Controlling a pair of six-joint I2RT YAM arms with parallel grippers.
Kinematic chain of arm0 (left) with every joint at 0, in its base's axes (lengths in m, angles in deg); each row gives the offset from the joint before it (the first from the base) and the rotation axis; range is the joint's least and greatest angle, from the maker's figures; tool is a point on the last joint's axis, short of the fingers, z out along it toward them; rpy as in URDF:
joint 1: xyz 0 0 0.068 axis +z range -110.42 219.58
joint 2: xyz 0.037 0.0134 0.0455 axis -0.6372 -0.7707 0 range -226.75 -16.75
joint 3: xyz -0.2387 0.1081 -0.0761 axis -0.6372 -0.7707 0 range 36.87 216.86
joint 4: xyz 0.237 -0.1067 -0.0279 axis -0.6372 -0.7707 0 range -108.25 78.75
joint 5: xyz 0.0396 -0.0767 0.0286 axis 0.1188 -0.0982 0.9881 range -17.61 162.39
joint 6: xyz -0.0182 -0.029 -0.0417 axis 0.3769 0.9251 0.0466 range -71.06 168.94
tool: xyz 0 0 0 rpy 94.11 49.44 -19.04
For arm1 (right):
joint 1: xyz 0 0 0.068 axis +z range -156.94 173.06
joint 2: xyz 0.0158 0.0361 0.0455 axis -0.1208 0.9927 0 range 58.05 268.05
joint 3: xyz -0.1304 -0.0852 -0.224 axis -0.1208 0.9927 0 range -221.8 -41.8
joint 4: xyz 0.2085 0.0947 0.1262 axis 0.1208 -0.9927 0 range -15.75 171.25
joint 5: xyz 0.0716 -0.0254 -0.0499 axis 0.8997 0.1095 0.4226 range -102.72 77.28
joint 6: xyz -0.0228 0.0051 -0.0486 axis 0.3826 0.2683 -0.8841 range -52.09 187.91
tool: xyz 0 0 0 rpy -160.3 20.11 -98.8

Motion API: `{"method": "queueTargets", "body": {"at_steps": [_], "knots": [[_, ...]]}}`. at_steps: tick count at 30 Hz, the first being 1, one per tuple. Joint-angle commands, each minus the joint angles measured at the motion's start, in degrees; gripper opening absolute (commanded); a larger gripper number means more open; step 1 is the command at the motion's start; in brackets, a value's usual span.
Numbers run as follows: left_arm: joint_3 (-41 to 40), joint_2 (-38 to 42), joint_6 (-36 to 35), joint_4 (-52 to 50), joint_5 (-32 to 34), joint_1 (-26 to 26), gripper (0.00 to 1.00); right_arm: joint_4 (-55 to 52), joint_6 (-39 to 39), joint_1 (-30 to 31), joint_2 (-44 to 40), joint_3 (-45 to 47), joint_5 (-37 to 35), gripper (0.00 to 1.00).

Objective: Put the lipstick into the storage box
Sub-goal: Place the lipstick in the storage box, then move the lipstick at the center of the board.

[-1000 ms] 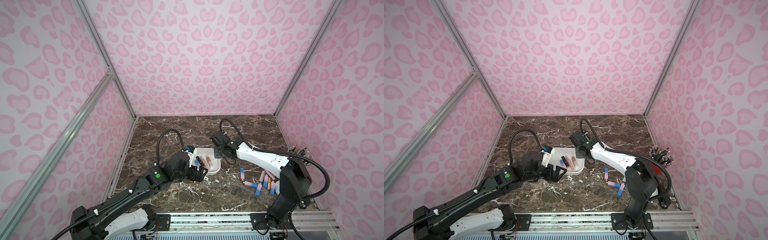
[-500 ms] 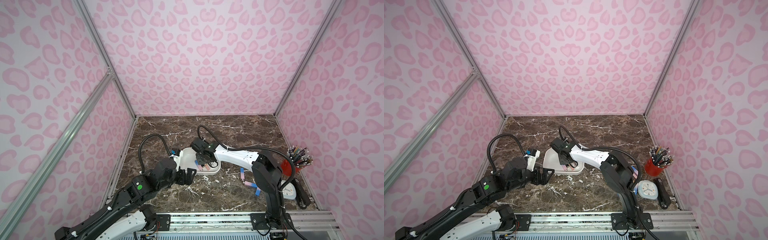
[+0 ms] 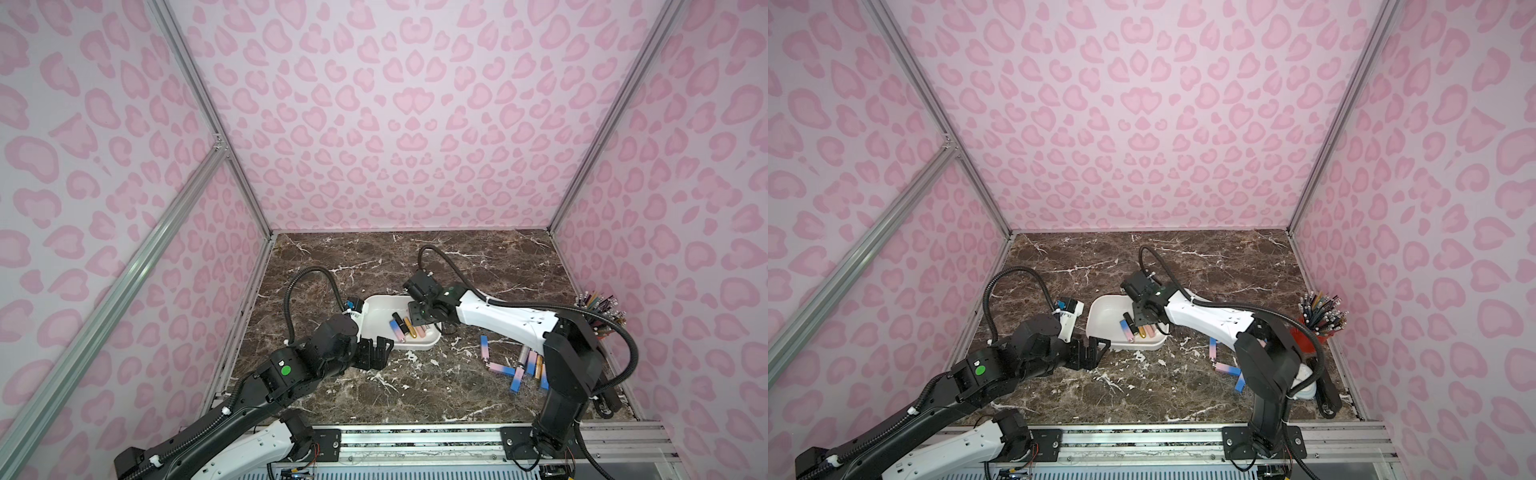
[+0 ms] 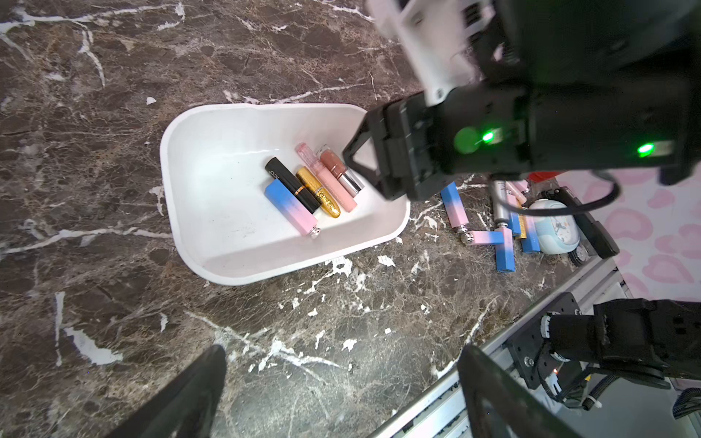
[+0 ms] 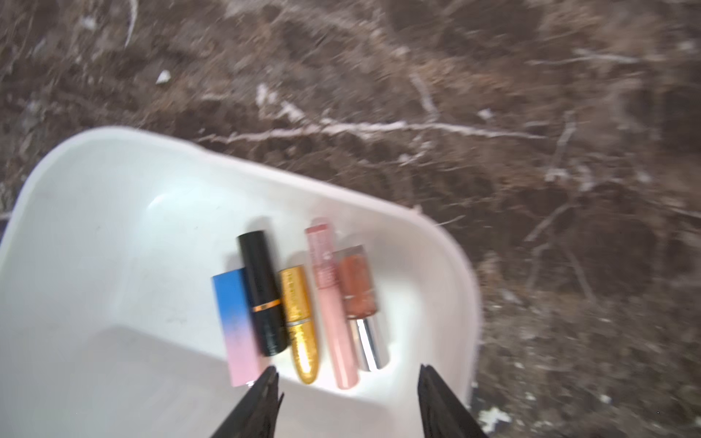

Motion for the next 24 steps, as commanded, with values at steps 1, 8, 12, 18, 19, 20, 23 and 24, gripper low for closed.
{"method": "queueTargets", "body": {"at_steps": [1,8,12,18,19,20,23,24], "knots": [[1.03,-1.83,-1.28,3.55,-1.72,0.02,0.98,-3.03,-0.32,-5.39,-5.77,6.34,-4.26,0.61],[0.92,-8.64,-0.98,11.42,-8.93,-0.05,0.98,-3.32,-0.05,-22.0,-21.18,20.7,-3.94,0.59],[1.42,-12.71,-1.27,14.92,-12.23,-0.3,0.98,-3.17,0.09,-28.03,-26.0,24.98,-3.8,0.56],[2.32,-14.57,-2.53,16.33,-13.33,-0.47,0.98,-4.05,-0.18,-33.42,-25.8,27.61,-3.19,0.54],[2.32,-14.57,-2.59,16.49,-13.39,-0.48,0.98,-4.0,-0.54,-34.25,-25.36,27.78,-2.44,0.54],[2.32,-14.57,-2.73,16.63,-13.43,-0.47,0.98,-3.77,-0.84,-34.89,-25.15,28.11,-2.01,0.54],[1.99,-14.48,-2.91,16.84,-13.53,-0.49,0.98,-2.51,-1.26,-36.81,-24.72,29.51,-1.31,0.54],[1.82,-14.4,-2.91,16.98,-13.54,-0.47,0.98,-2.16,-1.53,-37.41,-24.44,29.72,-1.09,0.54]]}}
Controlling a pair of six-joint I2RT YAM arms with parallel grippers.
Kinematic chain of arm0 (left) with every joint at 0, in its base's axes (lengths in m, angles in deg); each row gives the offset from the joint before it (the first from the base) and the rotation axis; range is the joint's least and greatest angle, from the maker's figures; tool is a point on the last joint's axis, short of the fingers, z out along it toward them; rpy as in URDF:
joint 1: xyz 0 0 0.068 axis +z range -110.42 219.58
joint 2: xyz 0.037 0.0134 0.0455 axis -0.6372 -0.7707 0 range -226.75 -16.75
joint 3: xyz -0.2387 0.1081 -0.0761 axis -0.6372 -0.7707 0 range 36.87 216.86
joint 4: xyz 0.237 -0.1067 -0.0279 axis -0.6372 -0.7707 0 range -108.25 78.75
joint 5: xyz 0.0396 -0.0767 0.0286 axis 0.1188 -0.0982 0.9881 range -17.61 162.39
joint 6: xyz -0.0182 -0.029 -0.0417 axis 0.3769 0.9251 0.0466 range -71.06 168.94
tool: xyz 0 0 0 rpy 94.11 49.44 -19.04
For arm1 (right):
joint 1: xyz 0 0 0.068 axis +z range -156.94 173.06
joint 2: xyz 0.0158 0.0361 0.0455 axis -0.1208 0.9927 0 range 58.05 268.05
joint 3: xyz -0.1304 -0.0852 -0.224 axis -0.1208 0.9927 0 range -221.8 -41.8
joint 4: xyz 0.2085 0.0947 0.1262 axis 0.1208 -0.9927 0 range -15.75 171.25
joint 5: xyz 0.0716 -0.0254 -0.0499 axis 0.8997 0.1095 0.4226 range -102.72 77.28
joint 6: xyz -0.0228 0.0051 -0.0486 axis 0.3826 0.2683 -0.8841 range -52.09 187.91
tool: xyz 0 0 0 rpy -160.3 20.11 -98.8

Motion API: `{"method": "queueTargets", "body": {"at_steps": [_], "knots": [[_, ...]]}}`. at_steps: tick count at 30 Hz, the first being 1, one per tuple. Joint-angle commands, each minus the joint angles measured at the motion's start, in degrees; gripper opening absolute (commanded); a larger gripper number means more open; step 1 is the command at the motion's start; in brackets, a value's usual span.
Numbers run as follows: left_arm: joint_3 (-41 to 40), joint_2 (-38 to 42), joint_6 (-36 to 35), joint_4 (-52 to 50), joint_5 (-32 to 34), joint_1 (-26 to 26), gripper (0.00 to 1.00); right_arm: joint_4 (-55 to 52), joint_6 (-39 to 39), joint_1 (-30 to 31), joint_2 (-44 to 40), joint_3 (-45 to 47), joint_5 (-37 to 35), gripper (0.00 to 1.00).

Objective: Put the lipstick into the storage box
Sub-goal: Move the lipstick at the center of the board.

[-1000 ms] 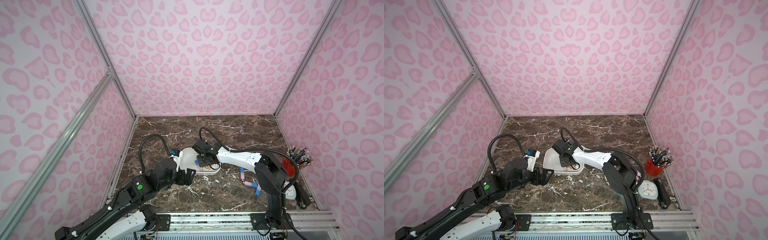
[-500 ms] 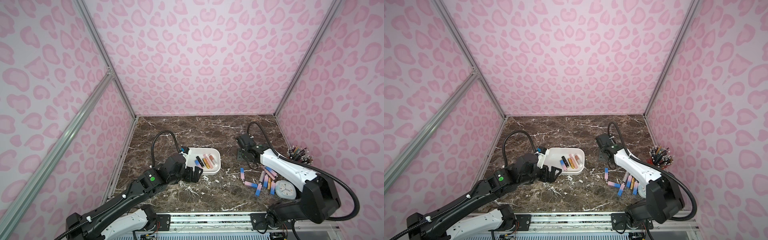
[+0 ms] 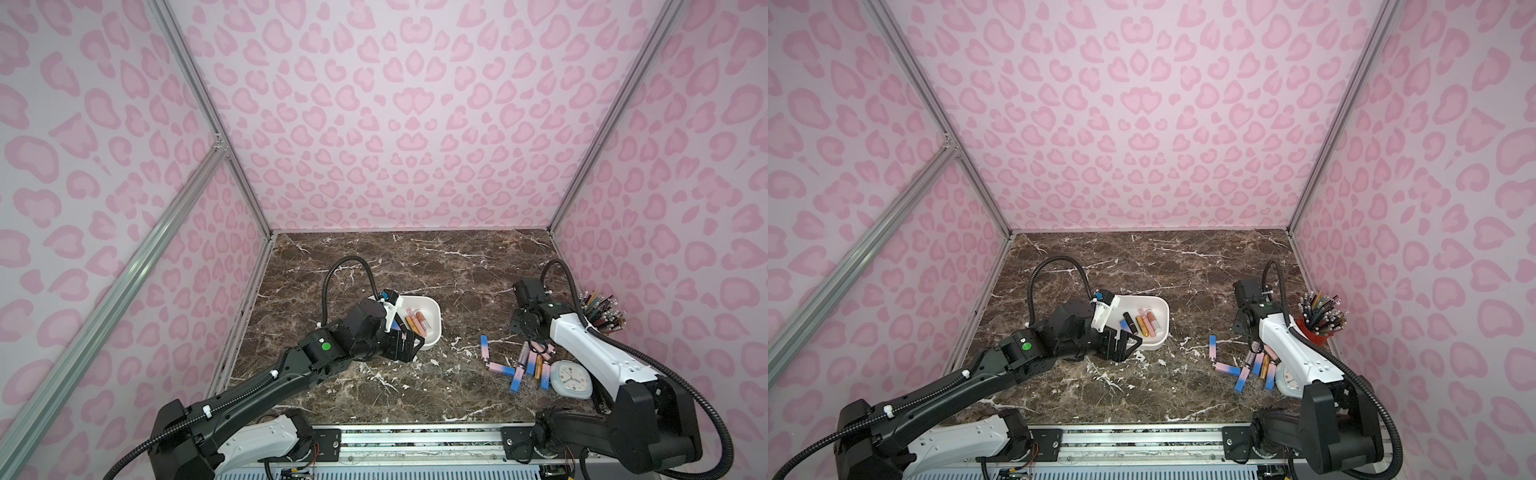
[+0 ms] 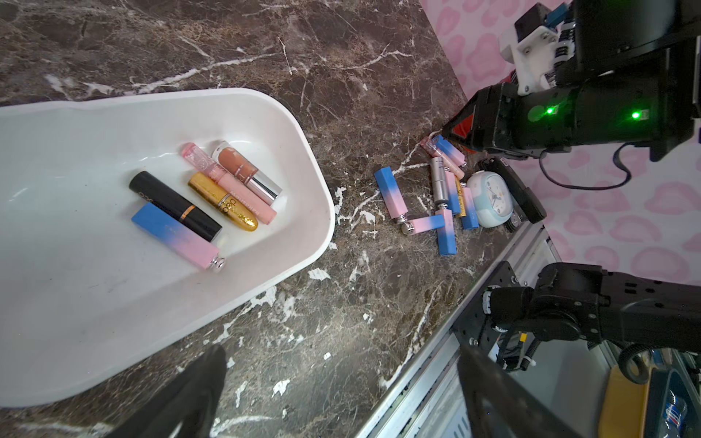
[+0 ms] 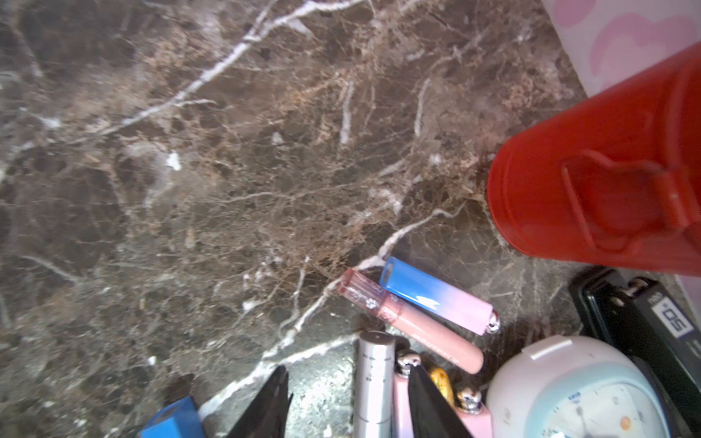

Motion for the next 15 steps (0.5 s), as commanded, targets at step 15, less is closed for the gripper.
{"method": "queueTargets", "body": {"at_steps": [15], "knots": [[-0.58,-0.41,-1.05,2.86,-0.18,-0.02,0.98,4.23,-3.21,-4.11,7.73,1.61,1.53,0.53]]}}
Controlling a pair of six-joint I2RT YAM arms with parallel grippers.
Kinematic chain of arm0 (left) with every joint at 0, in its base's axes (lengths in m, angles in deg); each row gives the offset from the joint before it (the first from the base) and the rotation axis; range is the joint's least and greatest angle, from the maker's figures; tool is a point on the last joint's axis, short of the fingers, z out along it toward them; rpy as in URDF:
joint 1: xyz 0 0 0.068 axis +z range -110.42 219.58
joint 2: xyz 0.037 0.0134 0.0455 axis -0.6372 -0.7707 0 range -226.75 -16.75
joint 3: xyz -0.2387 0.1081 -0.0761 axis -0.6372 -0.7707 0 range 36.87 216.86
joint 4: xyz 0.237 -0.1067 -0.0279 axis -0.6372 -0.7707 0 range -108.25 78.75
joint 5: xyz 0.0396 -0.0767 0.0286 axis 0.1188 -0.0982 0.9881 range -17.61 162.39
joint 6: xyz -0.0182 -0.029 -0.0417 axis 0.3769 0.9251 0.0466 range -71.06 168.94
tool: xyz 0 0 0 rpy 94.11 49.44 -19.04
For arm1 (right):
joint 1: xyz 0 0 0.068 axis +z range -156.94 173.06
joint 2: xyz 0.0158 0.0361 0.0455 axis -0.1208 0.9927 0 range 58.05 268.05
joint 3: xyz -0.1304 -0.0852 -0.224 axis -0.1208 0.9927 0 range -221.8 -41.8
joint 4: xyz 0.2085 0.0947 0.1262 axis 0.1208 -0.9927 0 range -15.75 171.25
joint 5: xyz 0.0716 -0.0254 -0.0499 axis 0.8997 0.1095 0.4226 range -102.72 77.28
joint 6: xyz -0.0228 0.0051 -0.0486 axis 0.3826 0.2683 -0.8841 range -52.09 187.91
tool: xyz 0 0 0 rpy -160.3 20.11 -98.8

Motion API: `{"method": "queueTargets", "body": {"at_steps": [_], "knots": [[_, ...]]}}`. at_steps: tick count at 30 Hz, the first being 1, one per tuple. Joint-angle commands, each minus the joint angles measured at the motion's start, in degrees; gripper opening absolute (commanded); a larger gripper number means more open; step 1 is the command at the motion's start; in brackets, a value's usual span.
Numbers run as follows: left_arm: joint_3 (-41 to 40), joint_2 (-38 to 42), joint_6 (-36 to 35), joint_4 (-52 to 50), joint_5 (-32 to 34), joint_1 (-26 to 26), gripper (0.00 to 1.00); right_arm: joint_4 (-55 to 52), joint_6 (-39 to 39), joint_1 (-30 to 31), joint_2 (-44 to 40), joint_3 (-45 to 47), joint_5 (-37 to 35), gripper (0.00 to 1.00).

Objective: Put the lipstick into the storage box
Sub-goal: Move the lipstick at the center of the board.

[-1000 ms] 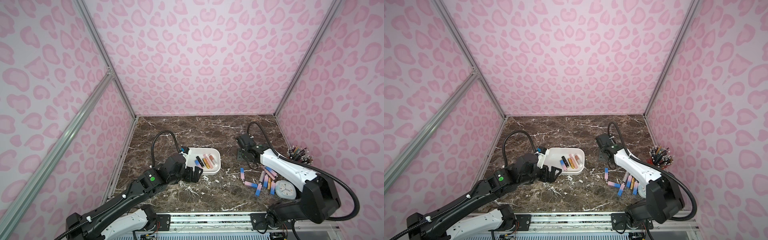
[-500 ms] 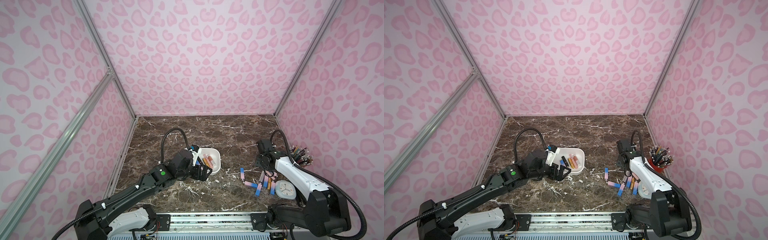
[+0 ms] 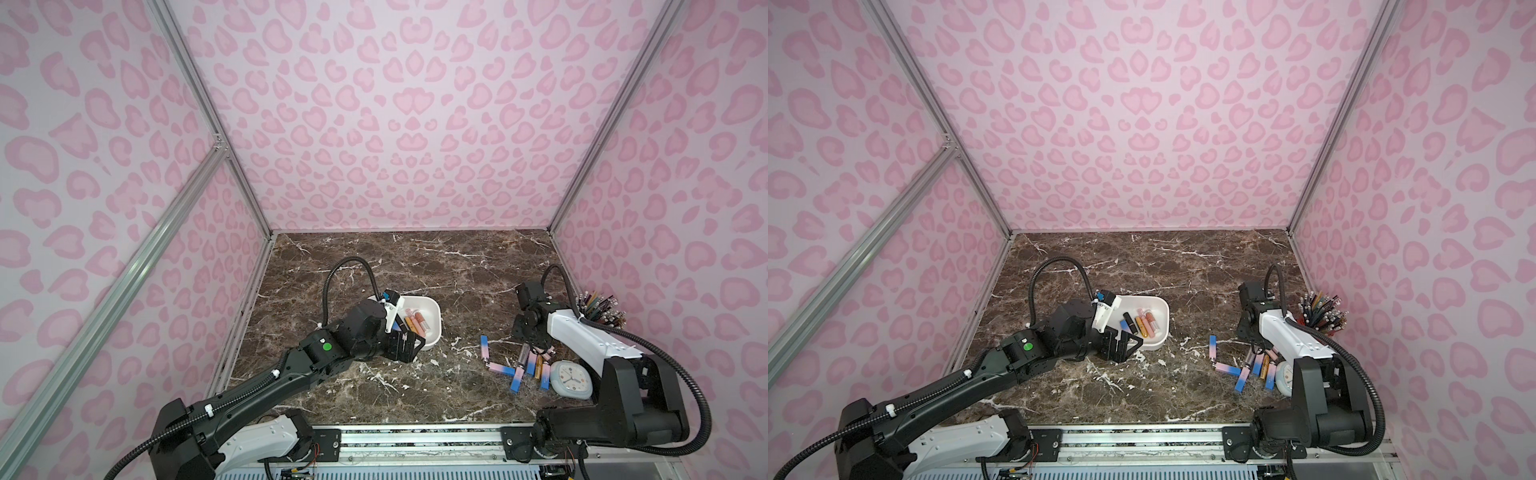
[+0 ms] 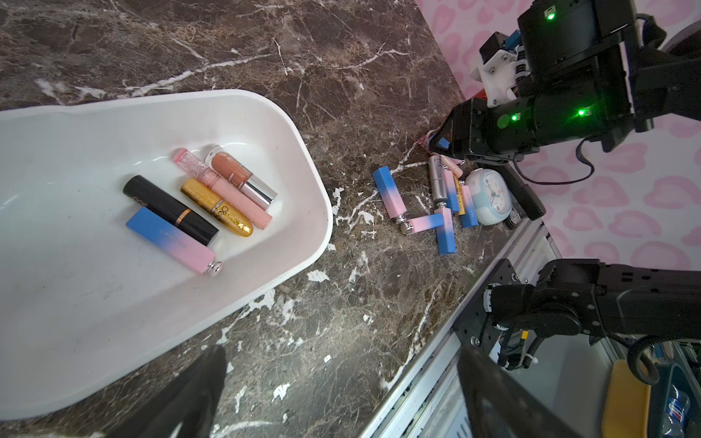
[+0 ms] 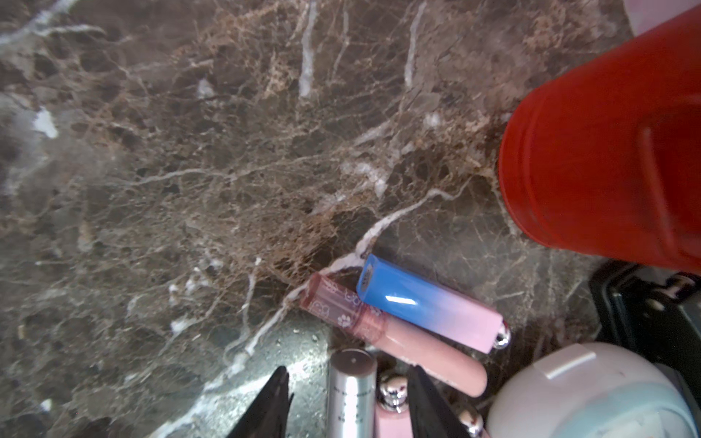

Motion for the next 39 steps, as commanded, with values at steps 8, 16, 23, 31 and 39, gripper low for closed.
{"method": "queueTargets", "body": {"at_steps": [8,16,23,31,39], "knots": [[0.26,-0.38,-0.54,1.65,0.96,-0.01,0.98,2.65,-1.89,-1.46,3.26,-0.31,0.0,0.53],[1.01,-0.86,-0.81,0.48,1.54,0.08,0.98,3.46,-3.72,-3.52,5.26,-1.53,0.15,0.53],[1.4,-1.1,-0.9,0.16,1.85,0.51,0.98,4.42,-4.35,-3.9,7.76,-2.66,1.48,0.51],[1.67,-1.99,-0.64,0.23,1.86,0.84,0.98,4.87,-5.05,-3.9,10.72,-4.09,1.84,0.46],[2.35,-3.56,-0.72,0.37,1.59,1.1,0.98,5.17,-5.5,-3.9,11.25,-4.2,2.2,0.33]]}}
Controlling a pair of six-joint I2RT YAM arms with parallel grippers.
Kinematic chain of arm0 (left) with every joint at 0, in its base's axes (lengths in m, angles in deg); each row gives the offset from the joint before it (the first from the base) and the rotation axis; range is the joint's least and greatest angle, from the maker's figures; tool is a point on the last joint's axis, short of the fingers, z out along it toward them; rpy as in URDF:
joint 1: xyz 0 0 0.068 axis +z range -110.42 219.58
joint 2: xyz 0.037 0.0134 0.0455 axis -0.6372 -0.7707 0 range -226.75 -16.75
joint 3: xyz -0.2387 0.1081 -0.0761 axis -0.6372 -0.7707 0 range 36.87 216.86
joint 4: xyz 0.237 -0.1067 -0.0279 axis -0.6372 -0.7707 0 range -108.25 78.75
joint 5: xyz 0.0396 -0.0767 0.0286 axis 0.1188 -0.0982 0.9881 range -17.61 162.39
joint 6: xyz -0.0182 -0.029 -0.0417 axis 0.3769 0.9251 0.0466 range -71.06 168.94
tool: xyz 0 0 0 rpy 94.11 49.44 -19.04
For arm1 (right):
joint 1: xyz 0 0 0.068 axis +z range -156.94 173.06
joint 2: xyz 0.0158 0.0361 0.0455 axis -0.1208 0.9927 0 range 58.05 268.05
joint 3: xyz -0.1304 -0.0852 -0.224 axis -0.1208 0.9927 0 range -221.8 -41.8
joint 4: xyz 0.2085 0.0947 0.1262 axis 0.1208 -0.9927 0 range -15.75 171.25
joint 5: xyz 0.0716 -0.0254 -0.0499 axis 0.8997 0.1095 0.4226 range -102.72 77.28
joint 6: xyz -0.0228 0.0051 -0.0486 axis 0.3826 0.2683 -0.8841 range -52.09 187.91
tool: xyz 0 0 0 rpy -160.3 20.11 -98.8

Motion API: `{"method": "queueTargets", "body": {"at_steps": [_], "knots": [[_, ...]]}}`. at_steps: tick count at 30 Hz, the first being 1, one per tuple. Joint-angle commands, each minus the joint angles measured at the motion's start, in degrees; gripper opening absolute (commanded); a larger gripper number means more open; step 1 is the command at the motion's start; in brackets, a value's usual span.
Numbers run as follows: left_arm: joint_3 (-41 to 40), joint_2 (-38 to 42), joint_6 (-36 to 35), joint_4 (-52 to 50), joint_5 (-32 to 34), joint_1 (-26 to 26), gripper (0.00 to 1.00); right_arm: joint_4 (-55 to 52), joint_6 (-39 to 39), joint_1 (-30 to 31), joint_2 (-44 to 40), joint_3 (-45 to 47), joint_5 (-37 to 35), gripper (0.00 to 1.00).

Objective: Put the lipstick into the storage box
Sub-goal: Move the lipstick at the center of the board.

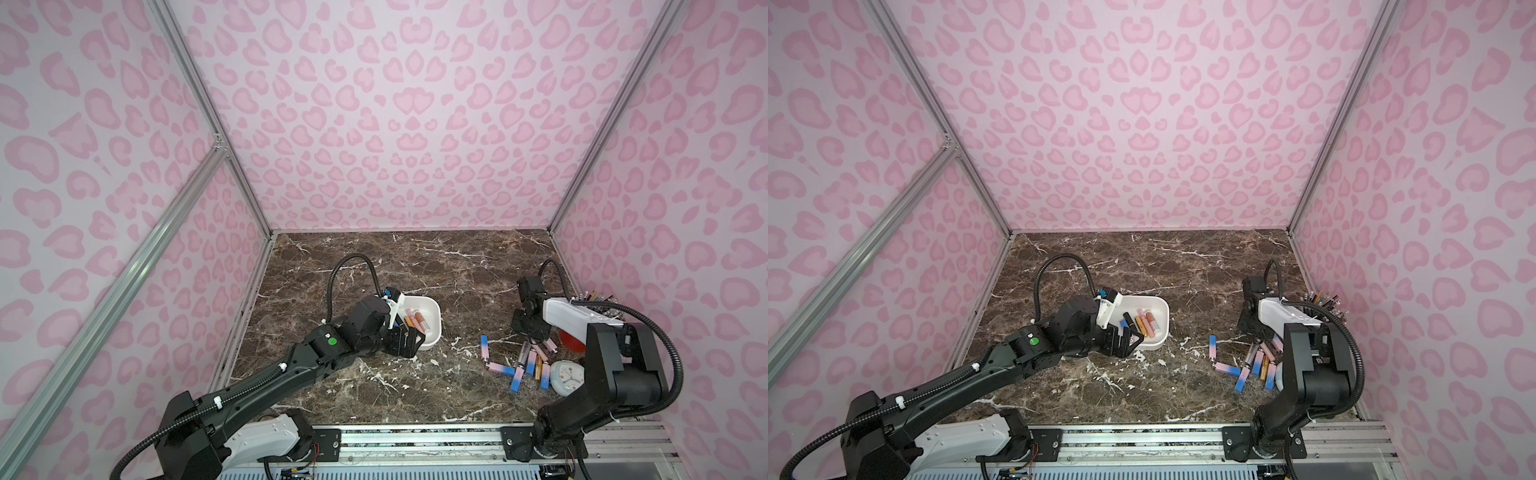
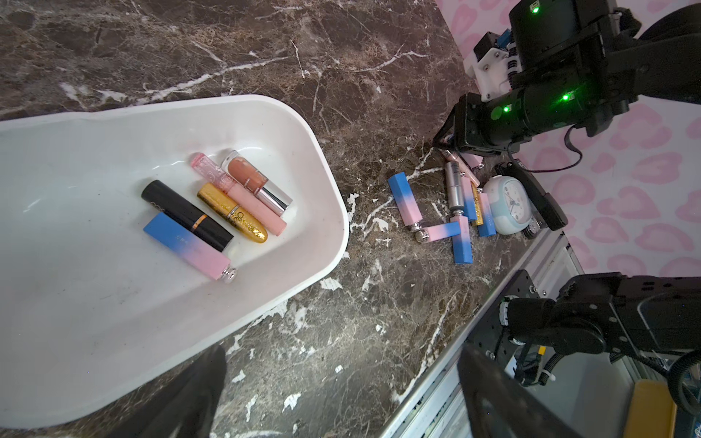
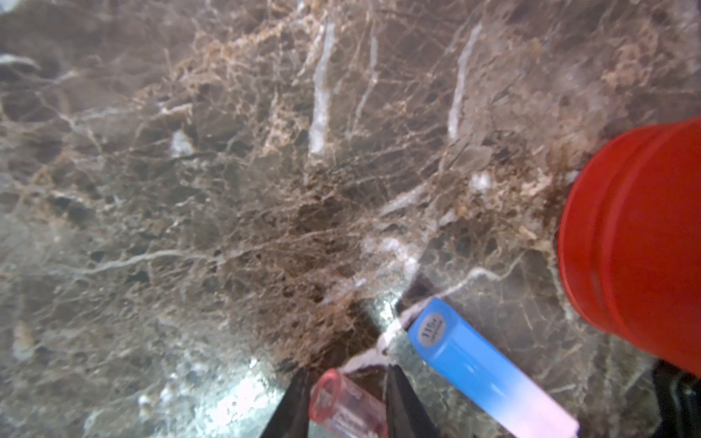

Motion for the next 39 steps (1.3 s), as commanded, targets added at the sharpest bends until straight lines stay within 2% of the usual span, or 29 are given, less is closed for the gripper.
{"method": "queueTargets", "body": {"at_steps": [1,11,25,31,39], "knots": [[0.73,-0.53,-0.61,0.52,0.1,0.2,0.98,-0.68,-0.8,0.05,0.88,-0.36,-0.14,0.33],[0.3,-0.31,-0.44,0.44,0.43,0.5,0.98,-0.42,-1.74,0.05,4.32,-2.5,0.08,0.27],[0.56,-0.4,-0.22,0.09,0.7,0.73,0.98,-1.01,-2.8,1.82,8.72,-8.26,-0.23,0.26],[0.65,-0.18,0.0,0.12,0.74,0.75,0.98,-1.1,-2.47,2.51,4.9,-5.91,-0.29,0.37],[0.49,-0.36,0.43,0.43,0.14,0.73,0.98,-1.24,-1.66,2.5,1.36,-1.63,-0.24,0.38]]}}
